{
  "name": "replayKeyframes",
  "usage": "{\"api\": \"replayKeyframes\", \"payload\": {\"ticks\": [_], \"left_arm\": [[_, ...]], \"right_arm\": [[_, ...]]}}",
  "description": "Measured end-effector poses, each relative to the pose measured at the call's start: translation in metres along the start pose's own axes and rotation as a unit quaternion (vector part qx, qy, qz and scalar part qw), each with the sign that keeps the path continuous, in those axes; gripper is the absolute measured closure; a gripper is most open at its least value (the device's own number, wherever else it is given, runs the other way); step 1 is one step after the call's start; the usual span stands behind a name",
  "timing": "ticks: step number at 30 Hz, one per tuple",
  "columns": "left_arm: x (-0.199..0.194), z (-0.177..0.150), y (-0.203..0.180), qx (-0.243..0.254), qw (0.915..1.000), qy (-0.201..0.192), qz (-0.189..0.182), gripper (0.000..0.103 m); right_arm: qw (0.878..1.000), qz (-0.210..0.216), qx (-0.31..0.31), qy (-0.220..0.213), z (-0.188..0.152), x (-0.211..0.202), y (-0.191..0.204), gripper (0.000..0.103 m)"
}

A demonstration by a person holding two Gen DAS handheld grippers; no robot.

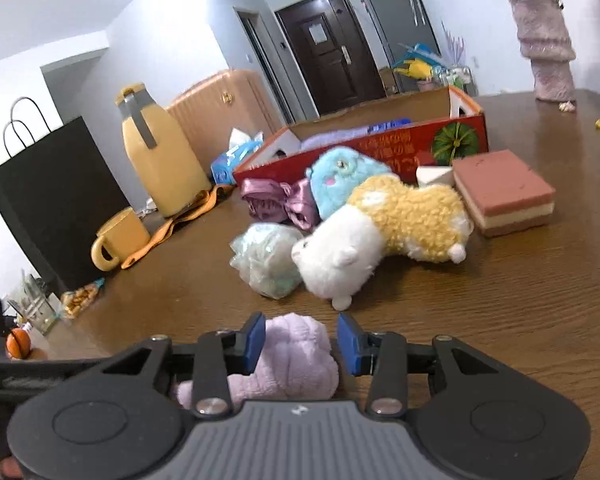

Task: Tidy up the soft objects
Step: 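Grasp the lilac fuzzy headband with both tools, then carry the lilac headband into the box and open both tools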

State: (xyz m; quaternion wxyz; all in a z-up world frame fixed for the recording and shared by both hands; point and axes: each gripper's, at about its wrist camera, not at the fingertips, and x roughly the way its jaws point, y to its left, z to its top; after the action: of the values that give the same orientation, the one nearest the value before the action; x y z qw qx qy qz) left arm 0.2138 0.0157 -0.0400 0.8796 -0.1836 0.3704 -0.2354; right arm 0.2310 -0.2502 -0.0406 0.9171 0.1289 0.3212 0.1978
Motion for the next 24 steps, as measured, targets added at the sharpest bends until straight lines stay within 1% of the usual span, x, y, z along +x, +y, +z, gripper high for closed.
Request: {"api": "replayKeyframes", "payload": {"ticks": [1, 4, 6, 9, 10, 12, 13, 15, 17, 20, 22, 24], "left_arm": [[0.000, -0.002, -0.001, -0.002, 1.0000, 0.001, 0.003, 0.057], [0.006, -0.005, -0.002, -0.008, 0.9999, 0.003, 0.011, 0.057], [0.012, -0.004, -0.004, -0.009, 0.9997, 0.004, 0.020, 0.060], [0.018, -0.003, -0.005, -0.011, 0.9996, 0.000, 0.025, 0.067], [0.019, -0.002, -0.004, -0.010, 0.9996, -0.001, 0.025, 0.072], [0.021, -0.001, -0.004, -0.009, 0.9997, 0.003, 0.023, 0.074], [0.022, -0.001, -0.004, -0.008, 0.9997, 0.003, 0.021, 0.076], [0.020, 0.001, -0.005, 0.004, 0.9998, -0.002, 0.018, 0.080], [0.014, 0.005, -0.009, 0.026, 0.9994, -0.018, 0.010, 0.083], [0.004, 0.022, -0.016, 0.048, 0.9977, -0.045, -0.012, 0.083], [0.000, 0.049, -0.021, 0.052, 0.9959, -0.063, -0.040, 0.083], [0.002, 0.084, -0.030, 0.067, 0.9929, -0.077, -0.061, 0.083]], "right_arm": [[1.000, -0.001, -0.005, 0.004, -0.002, 0.004, 0.001, 0.069], [1.000, -0.005, -0.008, 0.004, -0.011, 0.008, 0.004, 0.071], [1.000, -0.007, -0.002, 0.001, -0.016, 0.007, 0.005, 0.072], [1.000, -0.013, 0.003, -0.002, -0.023, 0.004, 0.006, 0.072], [1.000, -0.012, 0.007, -0.003, -0.024, 0.003, 0.005, 0.072], [1.000, -0.008, 0.017, -0.002, -0.025, 0.001, 0.001, 0.072], [1.000, -0.007, 0.019, -0.002, -0.025, 0.000, 0.000, 0.076], [1.000, -0.004, 0.018, 0.000, -0.024, 0.000, 0.002, 0.079], [1.000, -0.001, 0.004, -0.004, -0.020, -0.003, 0.005, 0.082], [0.999, 0.025, -0.004, -0.040, -0.004, -0.016, 0.008, 0.082], [0.997, 0.034, -0.012, -0.064, 0.016, -0.023, 0.008, 0.082], [0.996, 0.039, -0.017, -0.079, 0.042, -0.023, 0.003, 0.082]]}}
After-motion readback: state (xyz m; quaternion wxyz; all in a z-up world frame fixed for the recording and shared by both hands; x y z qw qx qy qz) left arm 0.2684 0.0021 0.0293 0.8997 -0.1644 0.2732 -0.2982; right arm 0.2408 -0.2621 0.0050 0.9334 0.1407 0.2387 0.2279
